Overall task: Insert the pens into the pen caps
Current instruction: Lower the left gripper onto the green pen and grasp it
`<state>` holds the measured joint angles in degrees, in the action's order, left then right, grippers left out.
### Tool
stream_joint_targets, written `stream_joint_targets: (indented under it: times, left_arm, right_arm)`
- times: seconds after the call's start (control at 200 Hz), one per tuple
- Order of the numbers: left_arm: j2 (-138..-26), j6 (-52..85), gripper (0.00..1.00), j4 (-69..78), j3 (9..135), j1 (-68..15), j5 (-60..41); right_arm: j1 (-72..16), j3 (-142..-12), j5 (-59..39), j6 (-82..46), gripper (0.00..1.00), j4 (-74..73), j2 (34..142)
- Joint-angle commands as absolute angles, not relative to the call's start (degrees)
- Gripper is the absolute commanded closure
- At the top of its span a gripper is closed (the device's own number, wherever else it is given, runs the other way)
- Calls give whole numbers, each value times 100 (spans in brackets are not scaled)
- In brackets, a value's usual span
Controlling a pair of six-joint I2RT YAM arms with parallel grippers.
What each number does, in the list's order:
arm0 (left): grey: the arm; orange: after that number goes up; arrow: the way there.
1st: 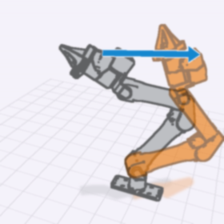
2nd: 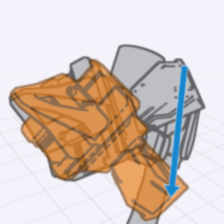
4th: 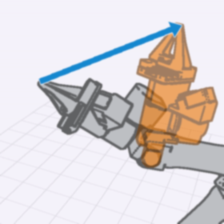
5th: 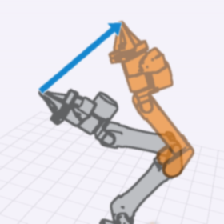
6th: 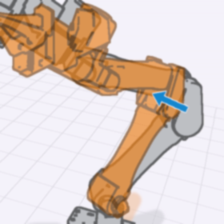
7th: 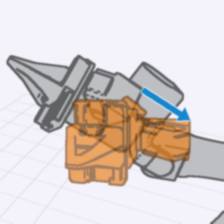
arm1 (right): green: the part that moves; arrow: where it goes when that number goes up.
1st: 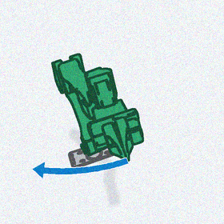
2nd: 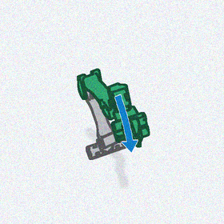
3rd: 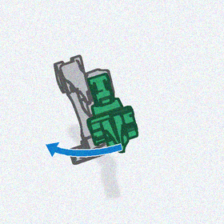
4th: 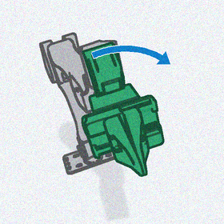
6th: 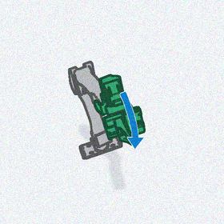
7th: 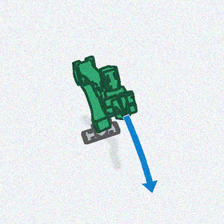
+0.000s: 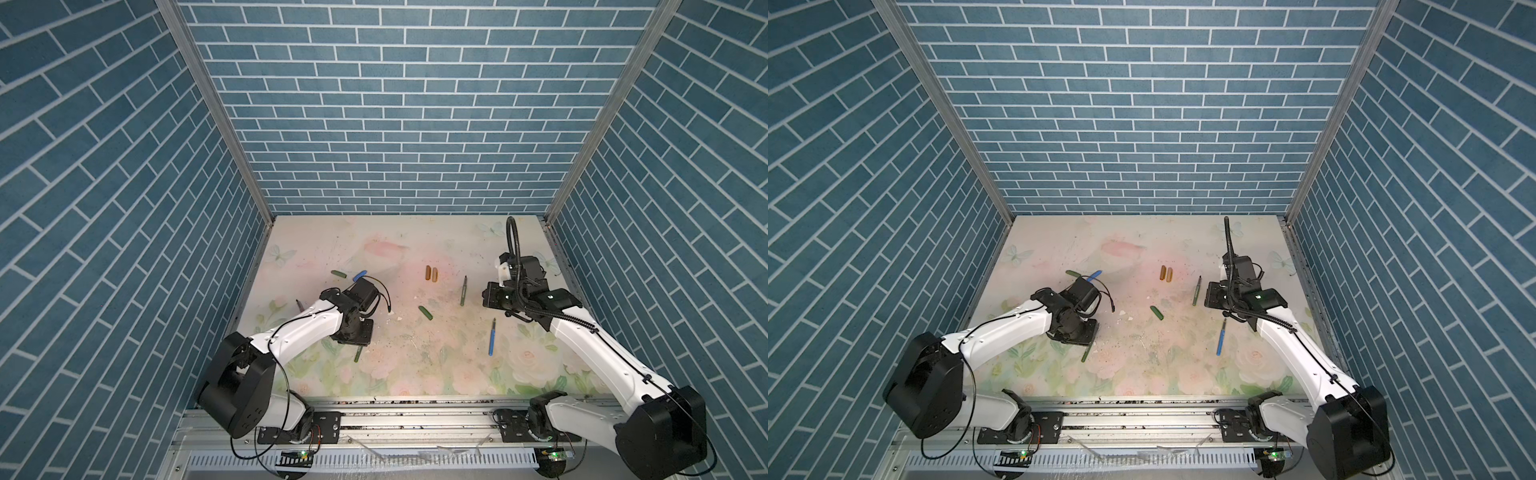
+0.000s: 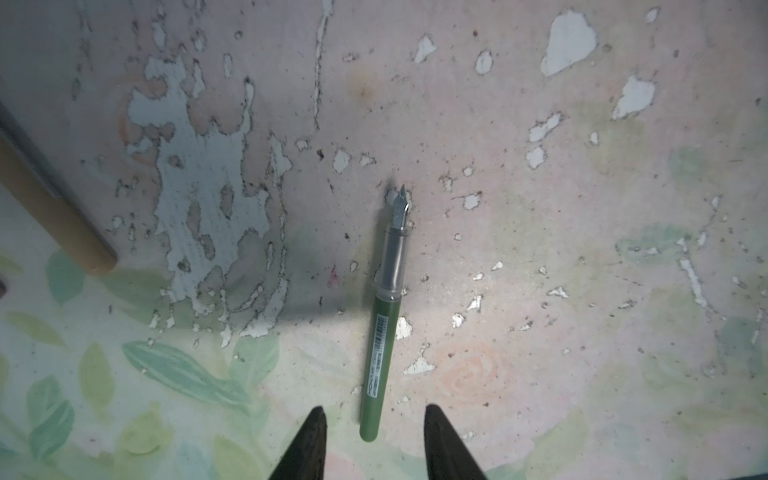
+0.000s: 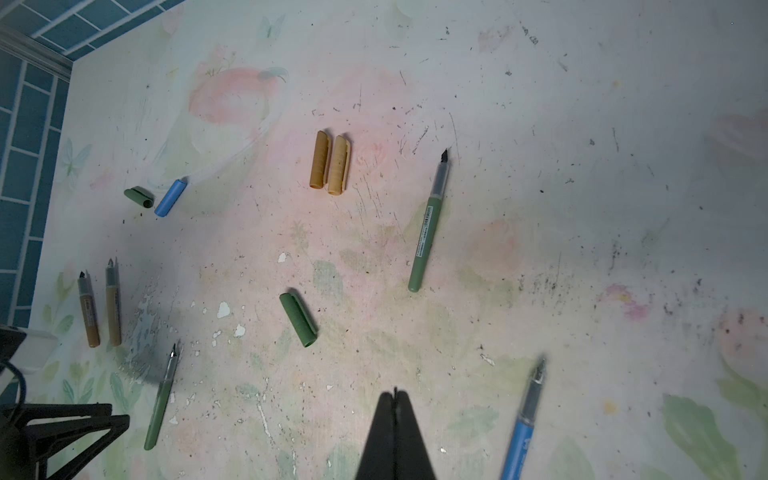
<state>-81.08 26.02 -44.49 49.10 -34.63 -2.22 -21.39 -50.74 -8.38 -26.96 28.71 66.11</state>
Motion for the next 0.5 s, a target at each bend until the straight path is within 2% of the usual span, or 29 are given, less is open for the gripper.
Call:
stream_joint_targets:
  times: [0.0,0.49]
  left_arm:
    - [-8198,2781,63,-4214,4730,-3638,10]
    - [-8133,3254,70,-3956,4177,-4078,525]
  right_arm:
    - [-2182,-5044,-887,-2696,97,2962,6563]
    - [-2215,-4924,-901,-2775,100,2911,6447]
